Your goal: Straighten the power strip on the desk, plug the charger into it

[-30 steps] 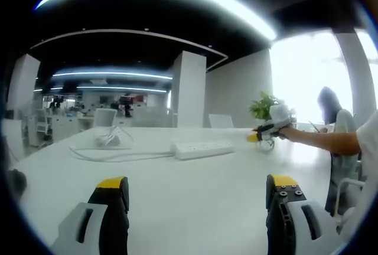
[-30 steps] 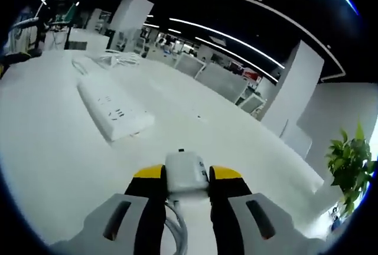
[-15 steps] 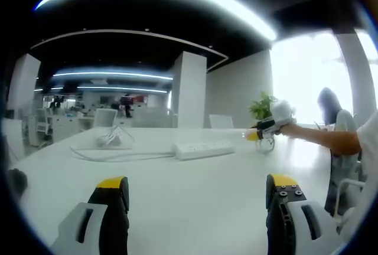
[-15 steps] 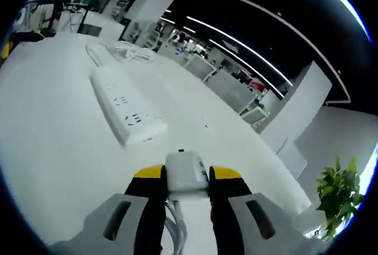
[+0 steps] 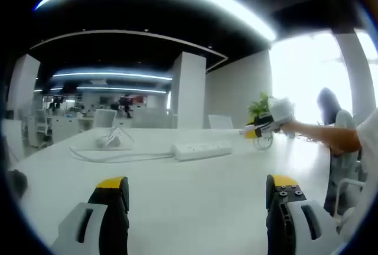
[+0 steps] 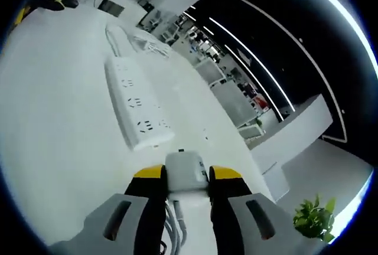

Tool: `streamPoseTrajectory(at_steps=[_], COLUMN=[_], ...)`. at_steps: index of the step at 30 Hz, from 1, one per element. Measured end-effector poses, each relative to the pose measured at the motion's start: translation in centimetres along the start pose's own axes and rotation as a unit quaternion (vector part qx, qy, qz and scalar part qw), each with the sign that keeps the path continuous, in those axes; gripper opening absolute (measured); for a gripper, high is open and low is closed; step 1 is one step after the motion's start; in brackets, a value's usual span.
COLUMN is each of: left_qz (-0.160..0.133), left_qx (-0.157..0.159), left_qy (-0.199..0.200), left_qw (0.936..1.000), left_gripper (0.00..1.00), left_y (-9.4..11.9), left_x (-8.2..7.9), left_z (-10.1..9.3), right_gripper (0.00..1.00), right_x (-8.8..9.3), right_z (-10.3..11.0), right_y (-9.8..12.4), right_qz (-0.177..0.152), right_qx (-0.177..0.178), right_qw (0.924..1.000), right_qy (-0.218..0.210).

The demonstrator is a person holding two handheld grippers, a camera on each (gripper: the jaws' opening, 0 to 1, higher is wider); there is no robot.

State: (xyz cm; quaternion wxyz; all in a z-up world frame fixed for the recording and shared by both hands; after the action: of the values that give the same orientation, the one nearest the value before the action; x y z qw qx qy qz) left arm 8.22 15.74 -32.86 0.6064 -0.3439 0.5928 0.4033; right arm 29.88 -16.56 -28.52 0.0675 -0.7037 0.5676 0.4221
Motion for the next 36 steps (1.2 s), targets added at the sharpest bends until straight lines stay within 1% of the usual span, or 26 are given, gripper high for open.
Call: streamPoseTrajectory(at_steps=[2,5,14,18,22,29,36], left_qz=[0.000,-0.001,-0.002,-0.001,-0.003,-0.002,-0.003], left_qx=[-0.001,-0.001,0.001,0.002,0.002,0.000,-0.001], left_qy=[-0.001,0.000,-0.001,0.000,0.000,0.000,0.000], left_qw=[1.0000,1.0000,1.0000,1.0000,1.0000,1.0000,1.0000], left_gripper=[0.99,0.99,0.99,0.99,0.99,0.99,0.99], left_y=[0.0,0.0,-0.1,-0.2,-0.1,0.0,0.1], left_x=[0.0,-0.1,-0.3,-0.3,-0.4,-0.3,-0.3], left_z=[0.1,0.1,0.2,0.3,0.3,0.5,0.6], right_gripper=[0.26,0.26,0.26,0.26,0.26,0.26,0.26], right_x=[-0.2,-0.6,-1.6,-2.5,-3.1,-4.1,-4.7], right_z=[-0.1,-0.2,-0.1,0.1,0.3,0.6,0.8], right_y=[0.0,0.2,0.5,0.8,0.9,1.2,1.2], right_qz=[0.000,0.002,0.006,0.003,0.006,0.008,0.016], right_qx=[0.001,0.005,0.003,0.001,-0.001,-0.007,-0.016], right_qw=[1.0000,0.9998,0.9991,0.9988,0.9979,0.9971,0.9964], right_qy=[0.003,0.020,0.043,0.049,0.064,0.076,0.082])
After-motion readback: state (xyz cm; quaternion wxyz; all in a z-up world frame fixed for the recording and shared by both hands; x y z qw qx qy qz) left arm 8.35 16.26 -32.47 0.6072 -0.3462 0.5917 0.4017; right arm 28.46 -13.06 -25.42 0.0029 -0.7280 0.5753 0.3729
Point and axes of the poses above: the point that each gripper's makers call its tool centre point, and the gripper's own axes: y roughly backward along the fingers, z roughly to its left, x roughly out of its underside, the point moved 3 cm from there along y, roughly backward along the fingers, and after that the axes turned 11 degrees about -y, right-handed, at the moved point
